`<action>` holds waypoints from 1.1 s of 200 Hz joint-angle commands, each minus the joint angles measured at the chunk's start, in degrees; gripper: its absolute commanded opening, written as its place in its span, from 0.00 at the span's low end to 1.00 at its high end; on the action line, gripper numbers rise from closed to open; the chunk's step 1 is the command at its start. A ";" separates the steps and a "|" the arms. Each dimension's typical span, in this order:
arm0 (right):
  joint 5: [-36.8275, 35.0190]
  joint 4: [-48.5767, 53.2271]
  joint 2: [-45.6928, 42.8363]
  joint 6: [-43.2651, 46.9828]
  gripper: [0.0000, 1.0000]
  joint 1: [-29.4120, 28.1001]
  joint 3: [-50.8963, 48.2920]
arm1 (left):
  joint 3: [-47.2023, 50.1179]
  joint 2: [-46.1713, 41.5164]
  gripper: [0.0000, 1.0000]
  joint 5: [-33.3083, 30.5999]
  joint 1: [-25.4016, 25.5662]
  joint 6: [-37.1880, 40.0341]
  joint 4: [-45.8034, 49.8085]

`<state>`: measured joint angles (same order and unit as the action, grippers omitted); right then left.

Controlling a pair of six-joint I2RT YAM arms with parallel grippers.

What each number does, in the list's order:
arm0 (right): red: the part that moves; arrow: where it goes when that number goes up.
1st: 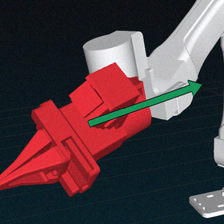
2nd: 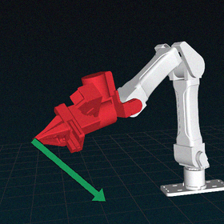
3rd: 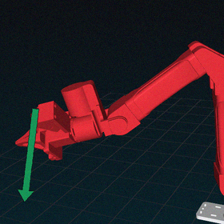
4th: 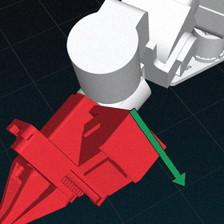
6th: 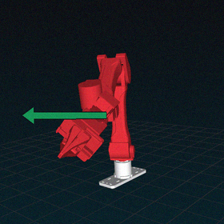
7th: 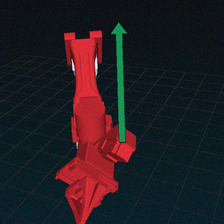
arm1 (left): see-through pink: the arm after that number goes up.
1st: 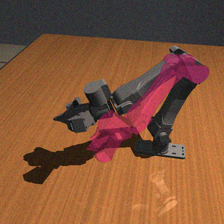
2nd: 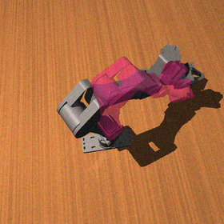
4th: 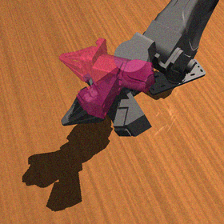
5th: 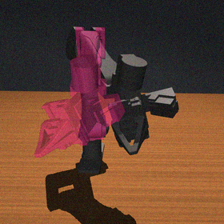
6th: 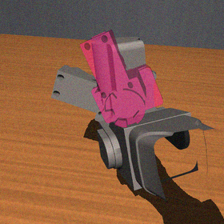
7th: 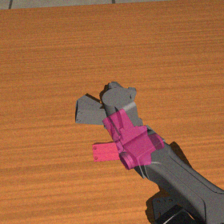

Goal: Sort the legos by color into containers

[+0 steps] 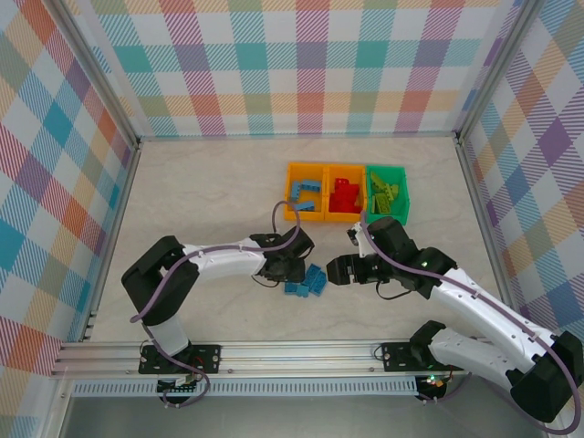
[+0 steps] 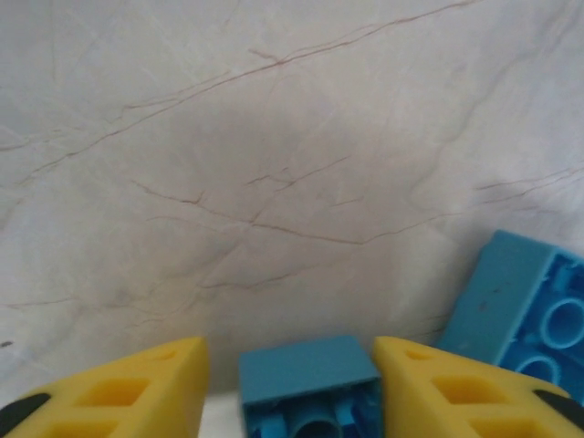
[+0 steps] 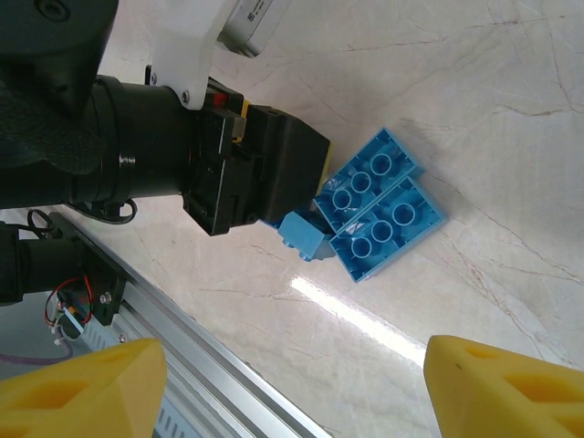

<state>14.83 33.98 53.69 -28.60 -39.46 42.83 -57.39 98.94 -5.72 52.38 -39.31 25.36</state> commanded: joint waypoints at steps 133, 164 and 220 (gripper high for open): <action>-2.61 -4.23 -5.11 -3.11 0.78 -0.19 -1.60 | -10.29 -7.23 0.20 -18.72 -3.19 12.23 -6.43; -3.39 -4.33 -7.29 -4.14 0.79 -0.22 -2.03 | -22.76 4.04 0.20 -20.83 -7.84 19.45 -12.58; -4.98 -0.79 -10.07 -6.35 0.79 -0.26 -2.77 | -43.51 19.12 0.47 -17.15 -12.83 24.42 -11.40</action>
<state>10.94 31.51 45.23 -33.08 -39.46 41.01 -94.72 116.40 -23.55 40.64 -18.50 13.37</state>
